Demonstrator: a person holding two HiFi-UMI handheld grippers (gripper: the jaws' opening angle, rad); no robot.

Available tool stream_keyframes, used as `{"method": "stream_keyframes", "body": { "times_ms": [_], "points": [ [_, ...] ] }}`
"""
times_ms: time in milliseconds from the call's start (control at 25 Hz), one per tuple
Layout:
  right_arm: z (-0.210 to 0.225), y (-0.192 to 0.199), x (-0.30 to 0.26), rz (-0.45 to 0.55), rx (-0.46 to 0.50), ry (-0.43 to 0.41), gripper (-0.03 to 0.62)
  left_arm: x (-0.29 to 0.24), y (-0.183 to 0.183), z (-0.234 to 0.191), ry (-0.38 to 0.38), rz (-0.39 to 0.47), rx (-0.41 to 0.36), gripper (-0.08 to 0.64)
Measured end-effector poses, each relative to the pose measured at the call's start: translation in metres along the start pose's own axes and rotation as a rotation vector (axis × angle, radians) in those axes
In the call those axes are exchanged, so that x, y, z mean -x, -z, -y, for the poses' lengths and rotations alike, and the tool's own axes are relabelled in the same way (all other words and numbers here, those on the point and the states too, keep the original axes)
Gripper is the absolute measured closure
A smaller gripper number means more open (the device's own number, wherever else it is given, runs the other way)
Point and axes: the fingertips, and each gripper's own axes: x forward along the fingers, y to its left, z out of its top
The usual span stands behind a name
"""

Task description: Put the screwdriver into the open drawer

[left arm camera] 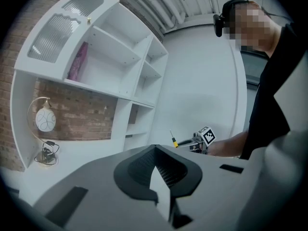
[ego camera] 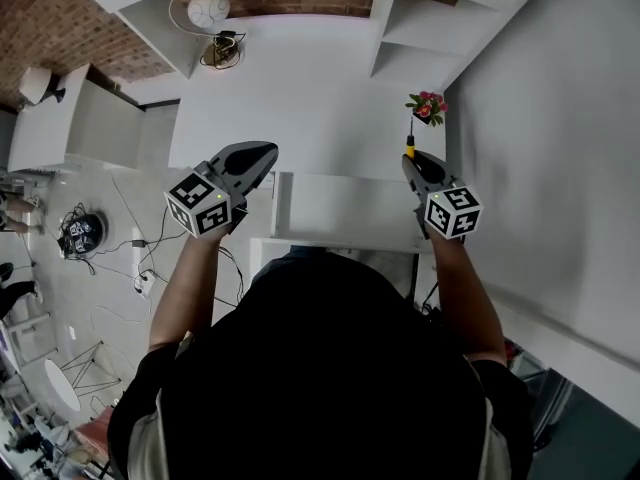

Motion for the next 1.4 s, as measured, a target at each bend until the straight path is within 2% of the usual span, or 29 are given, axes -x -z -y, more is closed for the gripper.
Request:
{"method": "stream_keyframes", "body": {
  "times_ms": [560,920,1400],
  "points": [
    [-0.01,0.064,-0.055,-0.163,0.042,-0.035,0.509,-0.001,0.02,-0.042,0.004,-0.041,0.05,0.545],
    [-0.03,0.132,-0.078,-0.294,0.063,-0.084,0.509,-0.011,0.034,-0.053,0.041,-0.071,0.073,0.544],
    [-0.044,0.204,-0.097,-0.41,0.109,-0.138,0.509,0.001,0.059,-0.063,0.037,-0.087,0.124,0.545]
  ]
}}
